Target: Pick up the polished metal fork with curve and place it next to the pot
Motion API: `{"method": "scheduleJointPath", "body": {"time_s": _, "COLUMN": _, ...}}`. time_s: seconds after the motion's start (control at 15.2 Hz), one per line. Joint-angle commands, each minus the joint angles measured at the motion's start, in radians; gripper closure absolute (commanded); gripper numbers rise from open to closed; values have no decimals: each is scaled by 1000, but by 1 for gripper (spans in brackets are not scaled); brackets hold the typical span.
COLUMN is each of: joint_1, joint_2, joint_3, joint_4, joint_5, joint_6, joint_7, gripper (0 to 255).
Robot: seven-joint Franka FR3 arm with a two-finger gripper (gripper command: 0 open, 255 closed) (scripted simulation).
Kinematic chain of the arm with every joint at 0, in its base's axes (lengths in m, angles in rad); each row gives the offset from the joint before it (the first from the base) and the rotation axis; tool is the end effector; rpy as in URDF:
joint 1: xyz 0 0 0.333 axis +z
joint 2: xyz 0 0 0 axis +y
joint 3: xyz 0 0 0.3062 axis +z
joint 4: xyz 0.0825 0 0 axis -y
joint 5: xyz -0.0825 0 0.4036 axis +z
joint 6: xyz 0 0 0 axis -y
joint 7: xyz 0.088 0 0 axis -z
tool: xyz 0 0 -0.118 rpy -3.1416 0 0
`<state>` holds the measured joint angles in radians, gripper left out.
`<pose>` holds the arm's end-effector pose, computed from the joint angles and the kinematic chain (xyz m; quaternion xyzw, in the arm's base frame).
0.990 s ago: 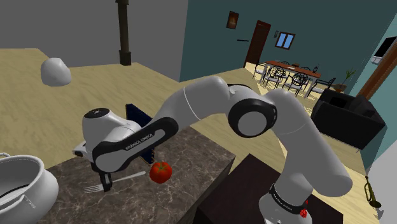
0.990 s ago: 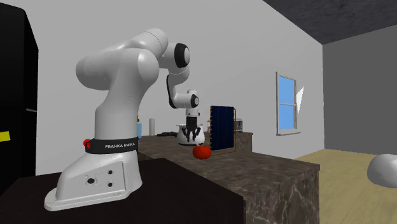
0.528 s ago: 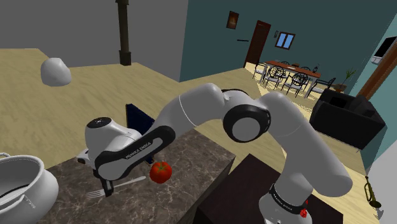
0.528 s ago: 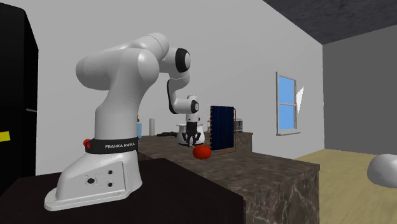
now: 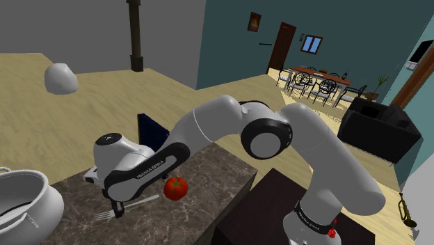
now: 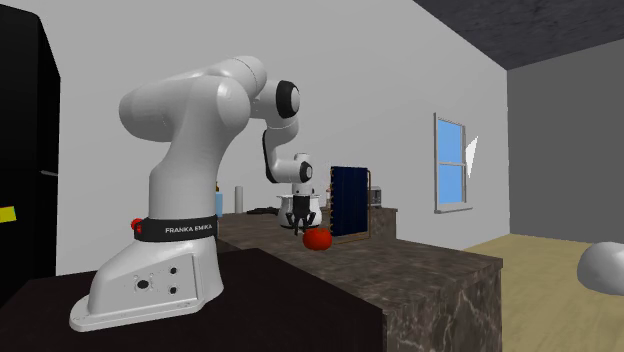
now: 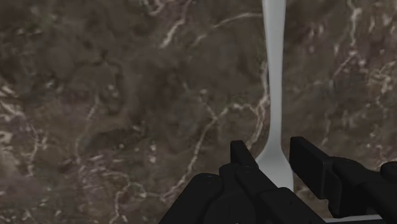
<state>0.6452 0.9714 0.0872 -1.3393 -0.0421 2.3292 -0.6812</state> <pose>0.5619 0.4873 0.1119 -0.7635 -0.6454 -0.0105 0.0206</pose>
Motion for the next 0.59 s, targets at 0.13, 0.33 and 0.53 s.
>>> {"method": "scheduleJointPath", "body": {"time_s": 0.13, "joint_1": 0, "joint_2": 0, "joint_3": 0, "joint_4": 0, "joint_5": 0, "joint_6": 0, "joint_7": 0, "gripper": 0}}
{"method": "scheduleJointPath", "body": {"time_s": 0.33, "joint_1": 0, "joint_2": 0, "joint_3": 0, "joint_4": 0, "joint_5": 0, "joint_6": 0, "joint_7": 0, "gripper": 0}}
{"method": "scheduleJointPath", "body": {"time_s": 0.53, "joint_1": -2, "joint_2": -27, "joint_3": 1, "joint_4": -12, "joint_5": 1, "joint_6": -14, "joint_7": 0, "gripper": 0}}
